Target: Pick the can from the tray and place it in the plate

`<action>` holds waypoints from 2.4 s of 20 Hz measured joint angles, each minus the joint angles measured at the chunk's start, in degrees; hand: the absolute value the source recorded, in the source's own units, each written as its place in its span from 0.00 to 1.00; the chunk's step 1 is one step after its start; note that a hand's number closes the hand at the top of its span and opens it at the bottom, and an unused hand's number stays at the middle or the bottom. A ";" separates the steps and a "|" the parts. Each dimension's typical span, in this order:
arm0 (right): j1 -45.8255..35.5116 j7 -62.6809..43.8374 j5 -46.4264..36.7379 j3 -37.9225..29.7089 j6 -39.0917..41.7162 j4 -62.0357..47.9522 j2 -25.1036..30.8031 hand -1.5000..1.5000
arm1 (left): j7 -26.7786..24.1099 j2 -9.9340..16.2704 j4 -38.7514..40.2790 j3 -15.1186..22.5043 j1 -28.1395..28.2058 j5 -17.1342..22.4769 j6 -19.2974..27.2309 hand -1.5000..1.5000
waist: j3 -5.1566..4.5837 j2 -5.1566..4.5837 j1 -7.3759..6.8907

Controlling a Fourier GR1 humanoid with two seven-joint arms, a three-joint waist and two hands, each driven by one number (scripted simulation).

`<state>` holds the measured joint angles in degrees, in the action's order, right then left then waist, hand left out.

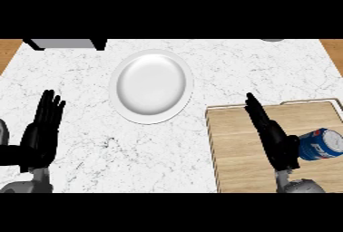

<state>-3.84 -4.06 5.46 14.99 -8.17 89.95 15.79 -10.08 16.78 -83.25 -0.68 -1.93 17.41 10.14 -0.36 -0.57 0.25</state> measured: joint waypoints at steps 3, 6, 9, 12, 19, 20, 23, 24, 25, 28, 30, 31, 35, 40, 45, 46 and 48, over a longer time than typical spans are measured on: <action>-4.64 -2.06 -0.79 -2.35 -1.05 -0.15 0.00 1.00 | 0.82 1.51 -0.98 0.43 -1.75 -1.57 -0.80 0.50 | 0.20 0.25 -0.23; -13.01 -3.10 -1.88 -6.29 -3.42 -2.12 0.61 1.00 | 3.27 4.95 -2.83 1.87 -6.18 -4.17 -1.93 0.50 | 0.35 0.26 -0.86; -12.36 -7.81 -13.06 -5.07 -5.01 -7.32 10.05 1.00 | 4.03 6.28 -3.66 2.92 -7.44 -5.15 -3.00 0.50 | -0.40 -0.01 -0.10; -13.80 -13.90 -20.69 -5.29 -13.63 -10.54 8.96 0.00 | 6.92 7.58 -4.56 3.79 -9.65 -5.16 -4.39 0.50 | -0.04 0.20 -0.34; -12.57 -10.06 -26.77 -7.62 -33.26 -9.22 -1.56 0.00 | 12.31 8.46 -7.33 4.17 -11.83 -5.28 -5.07 0.50 | 0.35 0.58 -0.25; -12.50 -9.86 -27.18 -8.21 -33.98 -8.27 -1.46 0.00 | 12.70 8.45 -7.08 3.97 -12.31 -5.29 -5.40 0.50 | 0.36 0.59 -0.18; -10.80 -13.81 -32.61 -7.62 -35.35 -2.91 -0.43 0.00 | 13.55 8.36 -7.14 3.40 -12.90 -5.65 -5.82 0.50 | 0.33 0.70 0.11; -10.52 -16.56 -34.44 -7.78 -34.36 -0.82 0.80 0.00 | 13.65 8.56 -7.09 3.08 -12.95 -5.70 -6.11 0.50 | 0.32 0.74 0.21; -10.67 -20.12 -36.77 -7.61 -32.97 1.28 1.95 0.00 | 13.98 8.39 -6.97 3.03 -13.17 -5.83 -5.94 0.50 | 0.28 0.83 0.43; -10.31 -29.44 -41.37 -7.81 -26.32 4.83 6.02 0.00 | 13.92 8.30 -6.53 2.80 -12.99 -5.99 -6.19 0.50 | 0.17 0.97 0.80; -11.27 -36.32 -42.70 -8.12 -20.20 5.99 8.70 0.00 | 13.75 8.17 -6.21 2.80 -12.95 -6.27 -6.08 0.50 | 0.08 1.03 0.95; -11.85 -39.60 -42.90 -8.11 -16.87 6.16 9.89 0.00 | 13.95 8.21 -6.02 2.71 -13.24 -6.28 -6.08 0.50 | 0.03 1.03 0.97; -13.21 -51.42 -41.10 -7.71 -3.08 8.07 14.18 0.00 | 14.37 8.22 -6.35 2.60 -13.18 -6.12 -6.26 0.50 | -0.04 1.23 0.93; -14.47 -59.77 -34.28 -6.99 9.87 10.25 16.04 0.00 | 14.29 7.96 -6.66 2.76 -13.25 -6.45 -6.29 0.50 | 0.02 1.15 0.59; -15.21 -63.50 -27.73 -7.57 15.44 10.71 17.07 0.00 | 13.87 7.74 -7.06 2.66 -13.06 -6.32 -6.93 0.50 | 0.11 0.95 0.19; -15.83 -64.05 -26.65 -7.81 16.21 10.50 17.47 0.00 | 13.73 7.74 -6.72 2.62 -13.17 -6.38 -7.08 0.50 | 0.13 0.88 0.12; -15.92 -64.47 -25.36 -8.22 17.44 9.79 18.49 0.00 | 14.35 7.48 -6.89 2.72 -13.67 -6.69 -6.74 0.50 | 0.16 0.84 0.08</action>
<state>-19.75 -68.54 -19.90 6.77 9.27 99.74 34.28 4.28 24.27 -90.14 2.04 -15.60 10.73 3.40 -0.21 0.27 0.33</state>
